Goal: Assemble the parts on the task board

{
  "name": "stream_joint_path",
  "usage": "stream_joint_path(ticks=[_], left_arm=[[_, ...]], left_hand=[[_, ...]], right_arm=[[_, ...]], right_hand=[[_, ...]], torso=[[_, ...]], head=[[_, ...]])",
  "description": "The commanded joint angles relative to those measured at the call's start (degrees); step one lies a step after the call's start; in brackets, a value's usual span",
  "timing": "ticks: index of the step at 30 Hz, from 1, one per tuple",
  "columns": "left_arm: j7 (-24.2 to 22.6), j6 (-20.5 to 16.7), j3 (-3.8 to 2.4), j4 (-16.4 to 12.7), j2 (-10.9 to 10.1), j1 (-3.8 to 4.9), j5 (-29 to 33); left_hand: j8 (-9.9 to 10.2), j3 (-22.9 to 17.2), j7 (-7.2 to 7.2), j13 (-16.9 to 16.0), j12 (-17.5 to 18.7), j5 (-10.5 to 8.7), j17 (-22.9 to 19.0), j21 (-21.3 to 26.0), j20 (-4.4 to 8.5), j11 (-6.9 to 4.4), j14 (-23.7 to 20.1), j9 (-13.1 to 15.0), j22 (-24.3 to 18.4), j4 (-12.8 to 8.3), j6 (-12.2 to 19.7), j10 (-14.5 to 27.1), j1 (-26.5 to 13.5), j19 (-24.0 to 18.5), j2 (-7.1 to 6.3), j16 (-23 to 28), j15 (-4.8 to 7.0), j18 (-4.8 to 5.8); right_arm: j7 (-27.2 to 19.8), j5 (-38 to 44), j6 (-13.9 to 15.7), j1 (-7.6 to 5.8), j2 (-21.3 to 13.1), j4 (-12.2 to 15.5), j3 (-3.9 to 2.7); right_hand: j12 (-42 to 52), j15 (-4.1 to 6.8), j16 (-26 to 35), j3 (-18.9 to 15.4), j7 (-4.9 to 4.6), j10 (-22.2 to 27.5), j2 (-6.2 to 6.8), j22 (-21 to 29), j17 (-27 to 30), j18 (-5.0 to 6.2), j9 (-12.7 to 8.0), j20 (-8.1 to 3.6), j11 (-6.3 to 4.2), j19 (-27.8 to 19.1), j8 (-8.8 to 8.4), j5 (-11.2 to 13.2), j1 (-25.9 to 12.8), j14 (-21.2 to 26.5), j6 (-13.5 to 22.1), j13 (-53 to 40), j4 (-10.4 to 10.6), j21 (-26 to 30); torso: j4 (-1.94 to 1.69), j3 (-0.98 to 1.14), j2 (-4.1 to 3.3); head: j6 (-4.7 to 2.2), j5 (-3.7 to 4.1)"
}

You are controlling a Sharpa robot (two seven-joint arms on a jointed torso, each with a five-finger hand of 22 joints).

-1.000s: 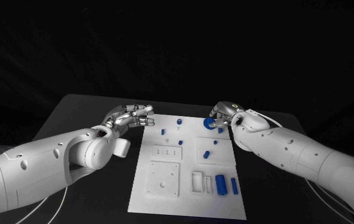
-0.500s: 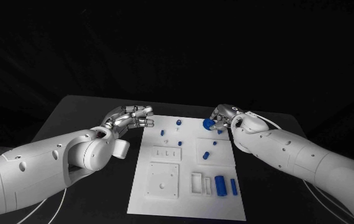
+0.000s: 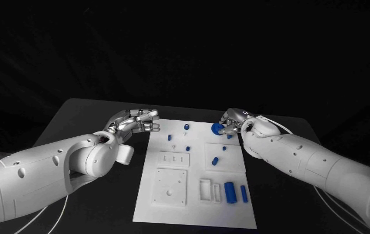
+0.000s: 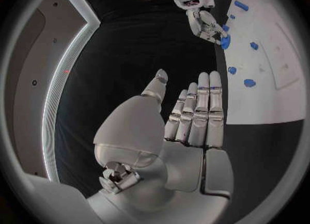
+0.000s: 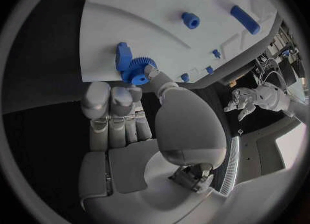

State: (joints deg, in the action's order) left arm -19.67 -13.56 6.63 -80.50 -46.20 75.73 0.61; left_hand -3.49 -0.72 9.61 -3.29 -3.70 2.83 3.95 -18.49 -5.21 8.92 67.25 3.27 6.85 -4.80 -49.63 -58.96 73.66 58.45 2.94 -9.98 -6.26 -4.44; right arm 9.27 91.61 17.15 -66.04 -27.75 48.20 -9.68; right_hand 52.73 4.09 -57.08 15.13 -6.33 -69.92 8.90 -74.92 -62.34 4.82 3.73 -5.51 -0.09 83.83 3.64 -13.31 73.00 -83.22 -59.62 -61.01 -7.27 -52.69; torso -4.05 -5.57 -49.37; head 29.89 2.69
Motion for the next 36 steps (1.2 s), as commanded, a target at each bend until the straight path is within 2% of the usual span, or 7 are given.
stream_joint_path(ticks=[1,17,20,22,24,32,36], left_arm=[[-0.4,1.4,-0.05,-0.2,0.1,0.03,-0.1],[0.0,2.0,-0.06,-0.2,0.2,0.04,-0.1],[0.1,2.1,-0.06,-0.2,0.2,0.04,-0.1],[0.2,2.1,-0.06,-0.2,0.2,0.04,-0.1],[0.2,2.2,-0.06,-0.2,0.2,0.04,-0.1],[0.3,2.3,-0.06,-0.2,0.2,0.04,-0.1],[0.4,2.3,-0.06,-0.1,0.3,0.04,-0.1]], left_hand=[[0.1,0.1,0.13,-0.1,0.2,0.14,-0.1,-0.1,-0.14,-0.06,-0.3,0.0,-0.1,-0.2,0.2,0.4,-0.5,-0.4,0.10,-0.1,-0.09,-0.29],[0.1,0.0,0.14,-0.1,0.2,0.16,-0.1,-0.1,-0.19,-0.03,-0.4,0.0,-0.2,-0.3,0.4,0.5,-0.4,-0.5,0.00,-0.1,-0.13,-0.30],[0.1,0.0,0.14,-0.1,0.2,0.16,-0.1,-0.1,-0.19,-0.03,-0.4,0.0,-0.2,-0.3,0.4,0.5,-0.4,-0.5,0.00,-0.1,-0.13,-0.30],[0.1,0.0,0.14,-0.1,0.2,0.16,-0.1,-0.1,-0.19,-0.02,-0.4,0.0,-0.2,-0.3,0.5,0.5,-0.4,-0.5,-0.03,-0.1,-0.14,-0.30],[0.1,0.0,0.15,-0.1,0.3,0.15,-0.1,-0.1,-0.20,0.00,-0.4,0.0,-0.2,-0.3,0.6,0.6,-0.5,-0.5,-0.09,-0.1,-0.15,-0.30],[0.1,0.0,0.15,-0.1,0.3,0.15,-0.1,-0.1,-0.20,0.00,-0.4,0.0,-0.2,-0.3,0.6,0.6,-0.5,-0.5,-0.09,-0.1,-0.15,-0.30],[0.1,0.0,0.15,-0.1,0.3,0.15,-0.1,-0.1,-0.20,0.00,-0.4,0.0,-0.2,-0.3,0.6,0.6,-0.5,-0.5,-0.09,-0.1,-0.15,-0.30]], right_arm=[[-0.8,-0.8,-1.9,0.15,0.2,-0.3,0.07],[-0.5,-1.2,-3.9,0.15,1.0,-1.4,0.13],[-0.2,-1.2,-3.9,0.15,1.1,-1.5,0.15],[0.0,-1.2,-3.9,0.15,1.2,-1.5,0.17],[0.1,-1.1,-3.8,0.15,1.2,-1.5,0.18],[0.4,-0.6,-3.1,0.14,1.3,-1.2,0.20],[0.6,-0.2,-3.1,0.13,1.3,-1.1,0.22]], right_hand=[[0.4,0.05,0.1,0.1,0.23,-0.3,-0.02,-6.7,-0.1,-0.50,0.0,0.39,-0.11,0.3,-0.09,-0.3,-0.5,-0.4,0.2,0.0,0.1,-0.4],[-0.6,-0.10,0.6,-4.2,0.02,0.5,-0.15,-6.6,-0.1,-0.46,0.0,0.54,0.09,0.0,-0.09,-2.2,-0.6,-0.3,2.1,0.7,1.7,-0.2],[-0.9,-0.35,0.7,-5.1,-0.33,0.9,0.18,-6.6,-0.1,-0.42,0.0,0.72,0.39,0.0,-0.02,-2.5,-0.3,-0.3,3.2,1.0,2.5,0.0],[-0.9,-0.46,0.7,-5.5,-0.60,1.0,0.64,-6.6,-0.1,-0.34,-0.2,0.84,0.60,0.0,-0.20,-2.9,0.1,-0.3,6.5,1.1,3.6,-0.1],[-0.9,-0.47,0.7,-5.7,-0.61,1.1,0.75,-6.6,-0.2,-0.33,-0.2,0.87,0.60,-0.1,-0.21,-3.0,0.3,-0.3,6.5,1.2,4.0,-0.2],[-0.3,-0.36,0.0,-5.8,-0.38,0.7,0.47,-6.7,-0.8,-0.37,-0.1,0.79,0.45,0.1,-0.07,-3.0,0.7,-0.4,3.2,1.0,4.0,-0.8],[0.1,-0.21,-0.3,-3.7,0.01,0.5,-0.36,-6.8,-1.1,-0.48,0.0,0.65,0.15,0.1,-0.04,-1.6,0.4,-0.4,0.6,0.7,2.0,-1.4]], torso=[[-0.10,0.01,-0.01],[-0.06,0.07,-0.04],[-0.04,0.06,-0.03],[-0.02,0.08,-0.03],[0.00,0.07,0.00],[0.00,0.06,-0.02],[0.01,0.05,0.00]], head=[[-0.01,-0.03],[0.16,-0.27],[0.20,-0.38],[0.23,-0.44],[0.28,-0.46],[0.30,-0.41],[0.34,-0.35]])
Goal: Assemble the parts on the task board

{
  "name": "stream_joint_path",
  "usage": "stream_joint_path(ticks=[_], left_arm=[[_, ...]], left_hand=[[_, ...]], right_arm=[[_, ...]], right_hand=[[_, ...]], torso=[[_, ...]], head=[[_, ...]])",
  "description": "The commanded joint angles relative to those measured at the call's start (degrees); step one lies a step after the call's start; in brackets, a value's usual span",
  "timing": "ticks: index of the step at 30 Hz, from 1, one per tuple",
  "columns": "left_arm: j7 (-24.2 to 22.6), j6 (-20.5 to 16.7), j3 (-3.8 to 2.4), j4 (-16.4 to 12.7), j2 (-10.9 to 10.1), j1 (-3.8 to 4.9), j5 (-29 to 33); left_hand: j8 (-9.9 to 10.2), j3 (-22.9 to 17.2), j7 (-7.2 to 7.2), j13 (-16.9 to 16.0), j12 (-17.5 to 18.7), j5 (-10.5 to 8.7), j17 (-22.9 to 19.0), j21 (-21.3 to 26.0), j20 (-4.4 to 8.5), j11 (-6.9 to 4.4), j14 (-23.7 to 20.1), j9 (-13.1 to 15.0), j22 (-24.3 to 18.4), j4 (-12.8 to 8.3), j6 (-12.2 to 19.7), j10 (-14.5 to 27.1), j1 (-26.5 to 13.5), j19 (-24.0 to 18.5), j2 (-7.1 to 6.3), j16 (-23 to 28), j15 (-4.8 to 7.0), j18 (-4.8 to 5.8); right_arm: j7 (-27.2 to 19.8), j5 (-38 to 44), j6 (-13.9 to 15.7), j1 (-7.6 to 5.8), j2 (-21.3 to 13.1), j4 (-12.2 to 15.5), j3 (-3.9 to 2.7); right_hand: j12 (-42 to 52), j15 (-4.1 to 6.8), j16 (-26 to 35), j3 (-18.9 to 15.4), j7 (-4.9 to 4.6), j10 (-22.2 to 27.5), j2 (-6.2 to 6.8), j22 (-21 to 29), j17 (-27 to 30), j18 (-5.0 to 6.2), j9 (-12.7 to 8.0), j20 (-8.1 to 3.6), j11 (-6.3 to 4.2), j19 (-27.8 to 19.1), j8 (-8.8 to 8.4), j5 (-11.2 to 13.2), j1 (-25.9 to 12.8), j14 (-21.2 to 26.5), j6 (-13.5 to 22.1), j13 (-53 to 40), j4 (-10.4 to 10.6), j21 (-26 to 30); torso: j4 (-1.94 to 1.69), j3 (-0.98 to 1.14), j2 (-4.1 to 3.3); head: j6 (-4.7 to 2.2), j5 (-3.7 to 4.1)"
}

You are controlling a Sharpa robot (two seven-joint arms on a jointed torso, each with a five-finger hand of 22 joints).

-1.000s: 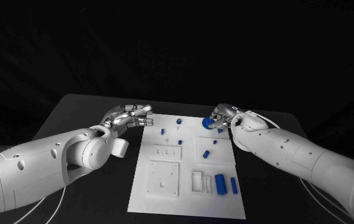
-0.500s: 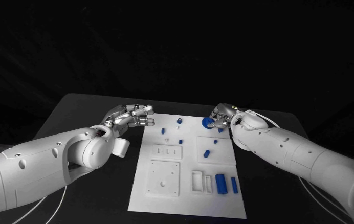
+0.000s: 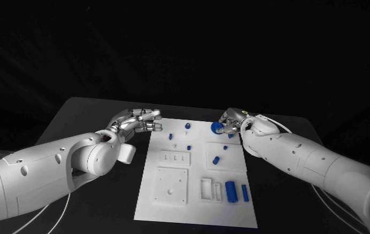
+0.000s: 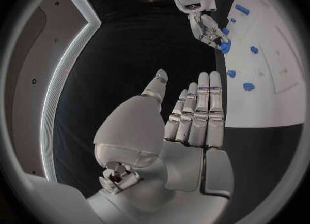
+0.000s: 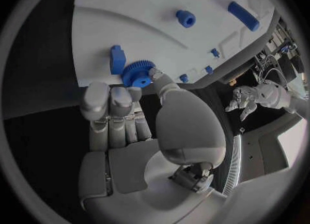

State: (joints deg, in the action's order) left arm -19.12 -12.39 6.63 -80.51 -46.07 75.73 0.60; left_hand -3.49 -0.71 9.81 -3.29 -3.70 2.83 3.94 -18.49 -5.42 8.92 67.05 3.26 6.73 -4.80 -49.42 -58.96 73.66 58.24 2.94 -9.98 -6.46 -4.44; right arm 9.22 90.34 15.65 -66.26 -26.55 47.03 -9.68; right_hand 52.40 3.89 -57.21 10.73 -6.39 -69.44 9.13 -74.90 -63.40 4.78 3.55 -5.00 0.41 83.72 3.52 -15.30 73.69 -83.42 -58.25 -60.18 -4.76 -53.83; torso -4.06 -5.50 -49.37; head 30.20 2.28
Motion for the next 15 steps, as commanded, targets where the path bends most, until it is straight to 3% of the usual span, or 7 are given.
stream_joint_path(ticks=[1,5,15], left_arm=[[-0.1,1.2,-0.05,-0.1,0.2,0.04,-0.1],[0.0,1.2,-0.05,0.0,0.2,0.04,-0.2],[0.1,1.4,-0.05,0.0,0.3,0.04,-0.2]], left_hand=[[0.1,0.0,-0.06,-0.1,0.3,0.15,-0.1,-0.1,0.00,0.00,-0.2,0.0,-0.1,-0.3,0.4,0.6,-0.5,-0.3,-0.09,-0.1,0.05,-0.30],[0.1,0.0,-0.06,-0.1,0.3,0.15,-0.1,-0.1,0.00,0.00,-0.2,0.0,-0.1,-0.3,0.4,0.6,-0.5,-0.3,-0.09,-0.1,0.05,-0.30],[0.0,-0.1,-0.03,-0.1,0.2,0.16,-0.1,-0.2,0.00,0.01,-0.3,0.1,-0.2,-0.3,0.1,0.6,-0.3,-0.3,-0.06,-0.2,0.06,-0.32]], right_arm=[[0.7,1.2,-1.6,0.35,0.2,0.1,0.23],[1.0,1.7,-1.7,0.35,0.2,0.1,0.27],[2.7,4.3,-0.4,0.36,0.6,0.3,0.65]], right_hand=[[0.5,0.02,-0.3,1.2,0.23,-0.1,-0.69,-6.8,-0.2,-0.45,0.2,0.13,-0.46,0.2,0.13,0.5,-0.4,-0.2,-1.4,-0.1,-0.8,-0.3],[0.9,0.26,-0.6,5.3,0.79,-0.4,-0.66,-6.9,-0.7,-0.59,0.2,-0.09,-0.84,0.1,0.05,2.2,-1.3,-0.3,-4.1,-0.5,-2.5,-0.9],[2.2,0.72,-1.5,8.4,2.41,-1.6,-1.46,-7.1,-1.5,-0.88,0.5,-0.40,-1.60,0.2,0.07,3.7,-1.8,-0.5,-10.0,-1.7,-3.4,-2.2]], torso=[[0.02,-0.03,0.00],[0.02,-0.02,0.00],[-0.07,-0.01,-0.05]], head=[[0.02,0.05],[0.00,0.07],[0.14,0.18]])
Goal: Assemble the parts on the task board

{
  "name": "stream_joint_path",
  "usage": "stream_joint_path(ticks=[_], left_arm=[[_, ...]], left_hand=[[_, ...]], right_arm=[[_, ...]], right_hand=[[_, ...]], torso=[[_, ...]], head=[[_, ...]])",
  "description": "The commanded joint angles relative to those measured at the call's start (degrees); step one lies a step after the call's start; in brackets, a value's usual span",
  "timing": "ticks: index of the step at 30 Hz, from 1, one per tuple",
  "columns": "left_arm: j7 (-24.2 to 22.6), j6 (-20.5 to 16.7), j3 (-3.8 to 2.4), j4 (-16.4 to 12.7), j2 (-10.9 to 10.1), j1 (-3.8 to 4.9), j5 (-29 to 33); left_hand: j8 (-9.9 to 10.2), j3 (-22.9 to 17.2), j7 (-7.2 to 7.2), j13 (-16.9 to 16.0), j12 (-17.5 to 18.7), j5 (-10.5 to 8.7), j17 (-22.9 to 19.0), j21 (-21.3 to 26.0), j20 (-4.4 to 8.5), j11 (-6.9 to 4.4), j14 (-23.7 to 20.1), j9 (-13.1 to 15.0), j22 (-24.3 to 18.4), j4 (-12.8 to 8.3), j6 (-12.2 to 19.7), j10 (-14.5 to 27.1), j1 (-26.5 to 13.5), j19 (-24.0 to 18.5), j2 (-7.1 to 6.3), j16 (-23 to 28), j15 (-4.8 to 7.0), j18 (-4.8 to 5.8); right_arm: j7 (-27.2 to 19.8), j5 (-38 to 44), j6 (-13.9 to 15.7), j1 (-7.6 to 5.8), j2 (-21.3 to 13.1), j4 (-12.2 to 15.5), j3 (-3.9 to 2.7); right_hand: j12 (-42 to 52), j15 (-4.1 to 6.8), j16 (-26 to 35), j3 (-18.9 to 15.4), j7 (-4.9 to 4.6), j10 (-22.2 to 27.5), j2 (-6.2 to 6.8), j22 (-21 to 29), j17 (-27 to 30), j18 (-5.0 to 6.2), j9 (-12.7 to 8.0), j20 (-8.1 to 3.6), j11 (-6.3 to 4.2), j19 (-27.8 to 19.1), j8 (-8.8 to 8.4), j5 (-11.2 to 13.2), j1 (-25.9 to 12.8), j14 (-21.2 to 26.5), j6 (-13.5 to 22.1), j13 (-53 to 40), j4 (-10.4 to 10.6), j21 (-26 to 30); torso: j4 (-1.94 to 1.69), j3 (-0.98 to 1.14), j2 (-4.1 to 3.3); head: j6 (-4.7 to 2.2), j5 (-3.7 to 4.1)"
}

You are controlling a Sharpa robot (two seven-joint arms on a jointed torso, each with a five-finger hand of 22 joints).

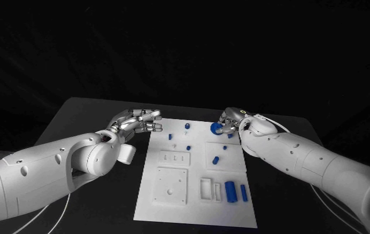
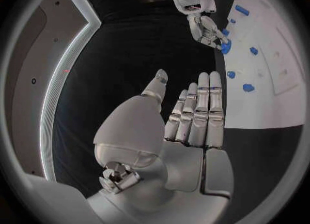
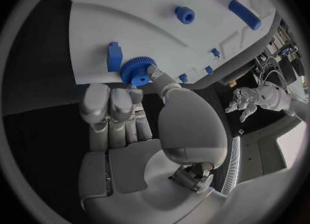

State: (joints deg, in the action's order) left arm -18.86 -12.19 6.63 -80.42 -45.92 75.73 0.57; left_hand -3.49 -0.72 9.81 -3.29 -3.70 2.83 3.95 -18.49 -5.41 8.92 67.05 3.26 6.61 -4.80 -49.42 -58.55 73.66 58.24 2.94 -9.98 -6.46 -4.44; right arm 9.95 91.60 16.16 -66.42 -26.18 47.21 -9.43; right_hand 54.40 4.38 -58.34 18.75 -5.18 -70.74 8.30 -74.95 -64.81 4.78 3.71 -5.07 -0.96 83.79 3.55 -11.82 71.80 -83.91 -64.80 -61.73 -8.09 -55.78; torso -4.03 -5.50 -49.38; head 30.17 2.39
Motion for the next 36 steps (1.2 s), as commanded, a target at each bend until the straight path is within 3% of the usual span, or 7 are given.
stream_joint_path(ticks=[1,10,13,15,23,28,36], left_arm=[[-0.1,1.2,-0.05,-0.1,0.2,0.04,-0.2],[0.0,1.2,-0.05,-0.1,0.1,0.04,-0.3],[0.0,1.2,-0.05,-0.1,0.1,0.04,-0.3],[0.1,1.2,-0.05,-0.2,0.0,0.04,-0.3],[0.1,1.1,-0.05,-0.5,-0.3,0.05,-0.4],[0.2,1.1,-0.05,-0.7,-0.4,0.05,-0.6],[0.2,1.0,-0.05,-0.8,-0.4,0.06,-0.6]], left_hand=[[0.0,-0.1,-0.03,-0.1,0.2,0.16,-0.1,-0.2,0.00,0.01,-0.3,0.1,0.0,-0.3,0.1,0.2,-0.3,-0.3,-0.06,-0.2,0.06,-0.32],[0.0,-0.1,-0.03,-0.1,0.2,0.16,-0.1,-0.2,0.00,0.01,-0.3,0.1,0.0,-0.3,0.1,0.2,-0.3,-0.3,-0.06,-0.2,0.06,-0.32],[0.0,-0.1,-0.03,-0.1,0.2,0.16,-0.1,-0.2,0.00,0.01,-0.3,0.1,0.0,-0.3,0.1,0.2,-0.3,-0.3,-0.06,-0.2,0.06,-0.32],[0.0,-0.1,-0.03,-0.1,0.2,0.16,-0.1,-0.2,0.00,0.01,-0.3,0.1,0.0,-0.3,0.1,0.2,-0.3,-0.3,-0.06,-0.2,0.06,-0.32],[0.1,-0.2,-0.03,-0.1,0.2,0.17,-0.1,-0.3,0.01,0.00,-0.2,0.0,-0.1,-0.3,0.2,0.2,-0.3,-0.3,-0.01,-0.2,0.07,-0.33],[0.1,-0.2,-0.03,-0.1,0.2,0.17,-0.1,-0.3,0.01,0.00,-0.2,0.0,-0.1,-0.3,0.2,0.2,-0.3,-0.3,0.00,-0.2,0.07,-0.33],[0.1,-0.3,-0.03,-0.1,0.2,0.17,-0.1,-0.3,0.01,0.00,-0.2,0.1,-0.1,-0.4,0.1,0.2,-0.3,-0.3,0.02,-0.2,0.07,-0.33]], right_arm=[[2.3,3.5,-0.8,0.53,0.2,0.2,0.48],[4.5,6.6,2.8,0.53,-0.4,2.6,0.84],[5.2,7.1,4.6,0.53,-1.1,4.8,0.86],[5.7,7.5,5.9,0.53,-1.6,6.7,0.87],[7.3,10.6,8.8,0.52,-3.2,14.3,0.88],[7.6,12.4,8.7,0.51,-3.1,17.4,0.92],[9.5,14.1,8.6,0.21,-1.4,18.7,2.48]], right_hand=[[0.4,0.30,-0.5,0.4,1.31,-0.5,-0.74,-7.1,-0.2,-0.93,0.3,-0.40,-0.27,0.2,0.08,0.6,0.1,0.0,-3.9,-0.2,-0.1,-0.5],[0.6,0.65,-0.8,2.7,1.79,-1.1,-0.55,-7.3,-0.5,-1.16,0.4,-0.82,-0.57,0.3,0.07,1.1,0.0,-0.1,-5.7,-0.7,-0.4,-1.7],[0.8,0.74,-0.9,2.1,1.98,-1.5,-0.41,-7.5,-0.6,-1.27,0.4,-0.92,-0.65,0.5,0.06,5.4,-0.6,-0.1,-5.9,-0.9,0.8,-2.5],[0.9,0.81,-1.0,1.7,2.07,-1.6,-0.29,-7.5,-0.7,-1.33,0.4,-1.02,-0.69,0.5,0.06,6.4,-0.4,-0.1,-5.9,-1.0,1.6,-2.8],[0.9,0.94,-1.0,2.1,2.15,-1.9,0.58,-7.7,-0.5,-1.47,0.3,-1.19,-0.80,0.7,0.05,5.2,0.7,-0.1,-6.2,-1.4,3.3,-3.7],[0.8,0.97,-1.0,2.2,2.16,-2.0,0.85,-7.7,-0.5,-1.53,0.3,-1.24,-0.80,0.7,0.04,5.2,0.8,-0.1,-6.2,-1.4,3.8,-4.0],[0.7,0.96,-1.0,2.2,2.18,-2.0,1.13,-7.7,-0.4,-1.54,0.3,-1.23,-0.80,0.7,0.07,5.3,0.7,-0.1,-6.1,-1.5,4.4,-4.1]], torso=[[-0.09,-0.02,-0.04],[0.06,0.06,-0.01],[0.08,0.10,-0.02],[0.10,0.10,-0.02],[0.29,0.07,0.03],[0.15,0.09,-0.07],[0.05,-0.02,0.02]], head=[[0.17,0.07],[0.04,-0.12],[0.04,-0.08],[0.04,-0.10],[0.07,-0.27],[0.00,-0.39],[0.10,-0.31]])
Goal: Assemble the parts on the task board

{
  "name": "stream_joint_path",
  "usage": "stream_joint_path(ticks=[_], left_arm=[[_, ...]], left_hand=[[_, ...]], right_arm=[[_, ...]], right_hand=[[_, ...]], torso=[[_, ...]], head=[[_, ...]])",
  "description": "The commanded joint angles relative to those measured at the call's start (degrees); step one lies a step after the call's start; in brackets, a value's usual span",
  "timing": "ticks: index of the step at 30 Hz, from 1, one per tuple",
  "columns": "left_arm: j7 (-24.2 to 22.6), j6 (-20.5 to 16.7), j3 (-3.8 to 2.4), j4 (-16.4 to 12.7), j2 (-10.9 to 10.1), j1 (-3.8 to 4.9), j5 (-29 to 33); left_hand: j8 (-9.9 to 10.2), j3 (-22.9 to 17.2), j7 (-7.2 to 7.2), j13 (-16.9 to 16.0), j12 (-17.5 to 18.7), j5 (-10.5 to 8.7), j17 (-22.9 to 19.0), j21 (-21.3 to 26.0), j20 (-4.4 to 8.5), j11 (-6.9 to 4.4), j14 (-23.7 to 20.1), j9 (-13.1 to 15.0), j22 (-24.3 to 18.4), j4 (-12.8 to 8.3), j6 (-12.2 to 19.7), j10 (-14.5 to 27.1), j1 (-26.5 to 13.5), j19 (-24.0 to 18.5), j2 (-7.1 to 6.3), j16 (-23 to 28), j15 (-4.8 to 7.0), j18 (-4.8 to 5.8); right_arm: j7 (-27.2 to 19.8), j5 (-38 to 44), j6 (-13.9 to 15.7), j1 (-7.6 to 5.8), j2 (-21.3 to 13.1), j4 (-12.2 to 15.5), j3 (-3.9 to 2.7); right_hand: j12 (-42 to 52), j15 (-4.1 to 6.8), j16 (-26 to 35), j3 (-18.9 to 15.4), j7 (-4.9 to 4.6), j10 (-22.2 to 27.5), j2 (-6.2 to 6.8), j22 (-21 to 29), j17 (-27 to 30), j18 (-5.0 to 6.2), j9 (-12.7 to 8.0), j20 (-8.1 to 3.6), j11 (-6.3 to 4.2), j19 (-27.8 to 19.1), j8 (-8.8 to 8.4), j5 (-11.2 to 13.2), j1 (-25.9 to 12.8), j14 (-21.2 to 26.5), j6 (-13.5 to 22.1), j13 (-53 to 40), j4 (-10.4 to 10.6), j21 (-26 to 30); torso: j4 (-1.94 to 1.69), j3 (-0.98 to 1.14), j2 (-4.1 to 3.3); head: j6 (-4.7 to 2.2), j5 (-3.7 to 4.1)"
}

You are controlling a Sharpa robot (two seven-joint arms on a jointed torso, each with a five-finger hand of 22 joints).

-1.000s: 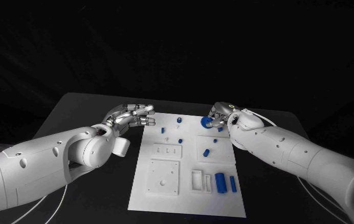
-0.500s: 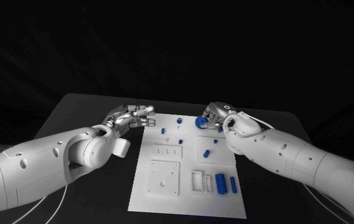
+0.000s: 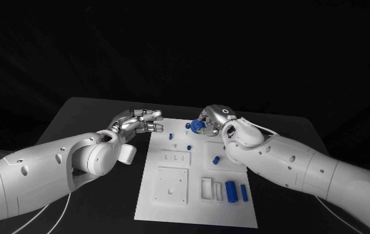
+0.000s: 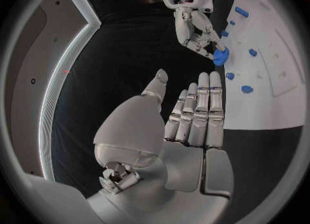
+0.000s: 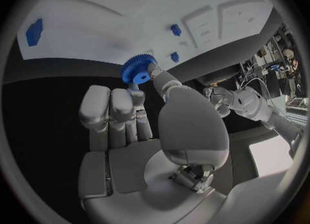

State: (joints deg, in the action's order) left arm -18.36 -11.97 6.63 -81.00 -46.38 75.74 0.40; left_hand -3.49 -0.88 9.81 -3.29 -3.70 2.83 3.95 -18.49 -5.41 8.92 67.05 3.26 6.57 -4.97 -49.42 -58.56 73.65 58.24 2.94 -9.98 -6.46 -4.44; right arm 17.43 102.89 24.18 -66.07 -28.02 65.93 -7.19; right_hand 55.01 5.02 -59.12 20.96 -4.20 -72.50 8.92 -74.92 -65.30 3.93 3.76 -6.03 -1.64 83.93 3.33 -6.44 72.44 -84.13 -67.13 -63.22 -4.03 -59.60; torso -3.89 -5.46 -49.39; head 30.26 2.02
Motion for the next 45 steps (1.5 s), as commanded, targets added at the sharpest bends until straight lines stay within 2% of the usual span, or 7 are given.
stream_joint_path(ticks=[1,6,12,24,37,41,45], left_arm=[[-0.3,0.8,-0.05,-0.2,0.1,0.05,-0.5],[-0.3,0.8,-0.05,-0.1,0.2,0.05,-0.6],[-0.3,0.9,-0.05,0.0,0.4,0.05,-0.6],[-0.3,1.0,-0.06,0.3,0.8,0.05,-0.6],[-0.3,1.1,-0.06,0.5,1.1,0.05,-0.6],[-0.3,1.1,-0.06,0.5,1.1,0.05,-0.6],[-0.2,1.1,-0.06,0.5,1.2,0.05,-0.6]], left_hand=[[0.1,-0.1,-0.03,-0.1,0.2,0.17,-0.1,-0.3,0.01,0.00,-0.2,0.1,-0.1,-0.2,0.1,0.2,-0.3,-0.3,0.02,-0.2,0.07,-0.33],[0.1,-0.1,-0.03,-0.1,0.2,0.17,-0.1,-0.3,0.01,0.00,-0.2,0.1,-0.1,-0.2,0.1,0.2,-0.3,-0.3,0.02,-0.2,0.07,-0.33],[0.1,-0.1,-0.03,-0.1,0.2,0.17,-0.1,-0.3,0.01,0.00,-0.2,0.1,-0.1,-0.2,0.1,0.2,-0.3,-0.3,0.02,-0.2,0.07,-0.33],[0.1,-0.2,-0.08,-0.1,0.2,0.16,-0.1,-0.4,0.02,-0.01,-0.2,0.1,-0.1,-0.2,0.0,0.2,-0.4,-0.3,0.08,-0.2,0.07,-0.32],[0.1,-0.2,-0.08,-0.1,0.2,0.16,-0.1,-0.4,0.02,-0.01,-0.2,0.1,-0.1,-0.2,0.0,0.2,-0.4,-0.3,0.08,-0.2,0.07,-0.32],[0.1,-0.2,-0.08,-0.1,0.2,0.16,-0.1,-0.4,0.02,-0.01,-0.2,0.1,-0.1,-0.2,0.0,0.2,-0.4,-0.3,0.08,-0.2,0.07,-0.32],[0.1,-0.2,-0.08,-0.1,0.2,0.16,-0.1,-0.4,0.02,-0.01,-0.2,0.1,-0.1,-0.2,0.0,0.2,-0.4,-0.3,0.08,-0.2,0.07,-0.32]], right_arm=[[2.3,3.0,0.6,-0.18,0.8,-0.1,0.46],[2.8,3.3,0.3,-0.28,2.4,-1.3,1.31],[2.7,3.4,-0.1,-0.30,4.7,-3.2,2.22],[2.3,3.3,-1.3,-0.29,7.7,-6.6,2.88],[1.1,2.4,-2.9,-0.27,9.9,-10.4,3.55],[0.6,1.8,-3.1,-0.26,10.3,-11.1,3.77],[0.1,1.1,-3.1,-0.26,10.6,-11.4,3.93]], right_hand=[[0.0,0.28,-0.2,0.2,1.15,-0.2,0.62,-7.7,0.1,-0.67,0.3,-0.25,-0.09,0.5,0.29,-0.1,0.1,0.1,-3.7,0.0,0.5,-0.1],[-0.1,0.32,-0.2,0.5,1.15,-0.2,0.73,-7.7,0.2,-0.67,0.3,-0.27,-0.09,0.5,0.26,0.1,0.3,0.1,-3.7,0.0,0.7,-0.1],[-0.1,0.33,-0.1,0.6,1.10,-0.1,0.82,-7.7,0.3,-0.67,0.2,-0.28,-0.07,0.5,0.25,0.1,0.3,0.1,-3.6,0.0,0.7,0.0],[-0.3,0.35,0.0,0.7,1.05,0.0,0.86,-7.7,0.4,-0.67,0.2,-0.32,-0.05,0.5,0.26,-0.3,0.2,0.2,-3.4,0.1,0.8,0.1],[-0.7,0.30,0.4,0.4,0.74,0.3,0.91,-7.6,0.6,-0.66,0.1,-0.33,0.12,0.4,0.23,-0.7,0.0,0.2,-2.3,0.3,0.8,0.6],[-1.5,0.00,0.8,-0.1,-0.03,0.9,1.20,-7.5,0.9,-0.55,-0.1,-0.11,0.49,0.4,0.20,-0.6,-0.4,0.3,0.3,0.8,0.9,1.1],[-2.0,-0.37,1.1,-1.7,-0.68,1.2,1.37,-7.4,1.1,-0.31,-0.1,0.29,0.85,0.4,0.26,0.8,-0.9,0.3,2.8,1.4,1.5,1.7]], torso=[[-0.14,-0.07,0.01],[-0.30,-0.05,0.00],[-0.24,-0.05,-0.01],[-0.13,0.00,-0.02],[-0.18,0.01,-0.02],[-0.09,0.03,-0.02],[-0.07,0.06,-0.02]], head=[[0.01,-0.02],[0.05,0.09],[-0.02,-0.11],[-0.19,-0.32],[-0.28,-0.43],[-0.26,-0.52],[-0.36,-0.61]])
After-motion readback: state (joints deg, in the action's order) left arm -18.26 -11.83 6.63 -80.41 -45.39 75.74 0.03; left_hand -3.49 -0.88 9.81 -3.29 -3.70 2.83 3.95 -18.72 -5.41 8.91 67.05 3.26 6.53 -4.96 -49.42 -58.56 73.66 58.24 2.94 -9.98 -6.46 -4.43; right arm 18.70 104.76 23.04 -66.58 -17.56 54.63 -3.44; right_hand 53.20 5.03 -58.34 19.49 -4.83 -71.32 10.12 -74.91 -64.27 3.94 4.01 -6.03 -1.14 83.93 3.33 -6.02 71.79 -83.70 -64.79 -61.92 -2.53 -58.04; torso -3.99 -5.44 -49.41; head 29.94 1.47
